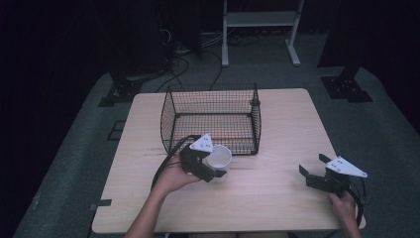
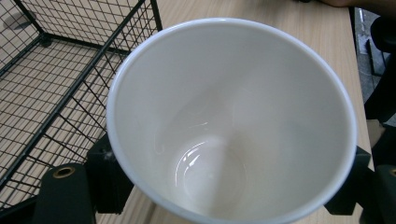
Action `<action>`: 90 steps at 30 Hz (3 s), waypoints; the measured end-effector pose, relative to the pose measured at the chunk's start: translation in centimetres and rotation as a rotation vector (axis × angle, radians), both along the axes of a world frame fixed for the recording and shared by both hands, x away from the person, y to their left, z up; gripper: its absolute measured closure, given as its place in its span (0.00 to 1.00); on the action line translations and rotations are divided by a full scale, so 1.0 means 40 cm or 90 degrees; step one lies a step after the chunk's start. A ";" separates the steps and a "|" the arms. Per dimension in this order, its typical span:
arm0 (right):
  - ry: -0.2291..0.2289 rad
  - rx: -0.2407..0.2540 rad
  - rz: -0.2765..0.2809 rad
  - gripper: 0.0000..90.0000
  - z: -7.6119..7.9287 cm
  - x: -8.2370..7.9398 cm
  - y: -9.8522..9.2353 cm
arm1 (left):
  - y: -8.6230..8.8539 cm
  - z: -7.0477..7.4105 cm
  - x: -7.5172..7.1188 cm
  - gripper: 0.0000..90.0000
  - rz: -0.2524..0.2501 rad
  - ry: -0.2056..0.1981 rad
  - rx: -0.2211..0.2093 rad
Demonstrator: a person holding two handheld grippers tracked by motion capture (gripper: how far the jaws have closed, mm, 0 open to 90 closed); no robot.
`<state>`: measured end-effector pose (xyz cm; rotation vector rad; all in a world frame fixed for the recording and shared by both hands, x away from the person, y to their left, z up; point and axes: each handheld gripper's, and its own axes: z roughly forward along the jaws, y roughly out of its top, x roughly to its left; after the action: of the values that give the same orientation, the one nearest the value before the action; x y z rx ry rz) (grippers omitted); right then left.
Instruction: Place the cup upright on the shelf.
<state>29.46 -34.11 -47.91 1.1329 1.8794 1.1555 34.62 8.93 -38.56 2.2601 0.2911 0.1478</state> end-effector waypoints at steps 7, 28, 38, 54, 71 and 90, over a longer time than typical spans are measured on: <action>0.001 -0.001 -0.001 0.15 0.000 0.001 0.000 | -0.002 0.019 0.013 0.23 -0.007 -0.003 0.003; 0.001 -0.001 0.000 0.15 0.000 0.001 0.001 | 0.000 0.085 0.060 0.23 -0.013 -0.010 0.013; 0.001 -0.001 0.000 0.15 0.000 0.001 0.000 | -0.004 0.111 0.088 0.23 -0.015 -0.010 0.017; 0.001 -0.001 0.001 0.15 0.000 0.001 0.001 | 0.002 0.160 0.133 0.23 -0.008 -0.015 0.026; 0.002 0.000 0.002 0.15 0.000 0.001 0.000 | 0.003 0.186 0.195 0.23 0.009 -0.007 0.034; 0.001 -0.002 0.002 0.15 0.000 0.001 0.000 | 0.007 0.195 0.271 0.23 0.035 -0.001 0.035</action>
<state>29.51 -34.11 -47.91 1.1299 1.8850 1.1530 45.46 9.22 -30.77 2.3077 0.3524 0.1888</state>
